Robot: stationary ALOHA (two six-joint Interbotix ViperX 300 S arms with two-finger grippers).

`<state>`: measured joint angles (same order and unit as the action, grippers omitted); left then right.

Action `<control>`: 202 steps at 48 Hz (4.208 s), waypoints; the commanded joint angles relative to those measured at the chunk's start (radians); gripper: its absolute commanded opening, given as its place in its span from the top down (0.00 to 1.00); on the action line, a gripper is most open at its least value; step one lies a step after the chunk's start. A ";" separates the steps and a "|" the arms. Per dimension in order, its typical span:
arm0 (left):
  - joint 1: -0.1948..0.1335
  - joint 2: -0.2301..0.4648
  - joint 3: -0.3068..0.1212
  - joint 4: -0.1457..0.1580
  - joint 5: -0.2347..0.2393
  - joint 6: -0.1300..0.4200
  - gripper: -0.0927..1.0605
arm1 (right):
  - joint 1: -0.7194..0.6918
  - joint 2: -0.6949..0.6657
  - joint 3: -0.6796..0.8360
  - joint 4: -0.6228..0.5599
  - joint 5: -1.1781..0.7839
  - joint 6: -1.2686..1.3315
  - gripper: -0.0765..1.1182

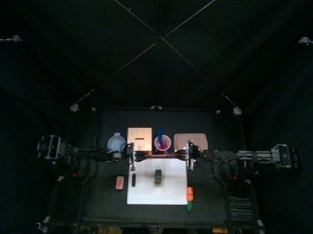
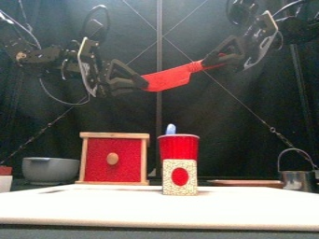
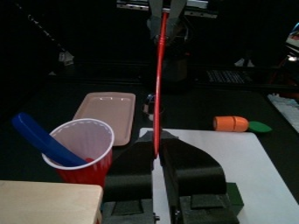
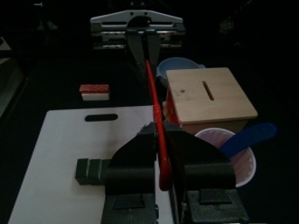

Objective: Cut the sushi into 4 pieces with the knife
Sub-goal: Cut the sushi into 4 pieces

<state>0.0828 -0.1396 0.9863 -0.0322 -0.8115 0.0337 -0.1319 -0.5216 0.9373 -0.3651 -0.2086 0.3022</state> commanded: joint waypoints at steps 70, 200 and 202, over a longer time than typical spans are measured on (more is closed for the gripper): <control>-0.186 0.400 -0.046 -0.181 -0.219 -0.011 0.74 | 0.163 0.374 0.005 0.147 -0.012 0.002 0.87; -0.199 0.319 -0.067 -0.318 -0.087 0.135 0.75 | 0.181 0.360 -0.054 0.172 0.097 -0.005 0.87; -0.202 0.290 -0.063 -0.308 -0.087 0.149 0.75 | 0.192 0.341 -0.051 0.172 0.097 -0.005 0.87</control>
<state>-0.1304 0.2194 0.9434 -0.3497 -0.8882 0.1687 0.0368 -0.1227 0.9265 -0.1933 -0.0982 0.2930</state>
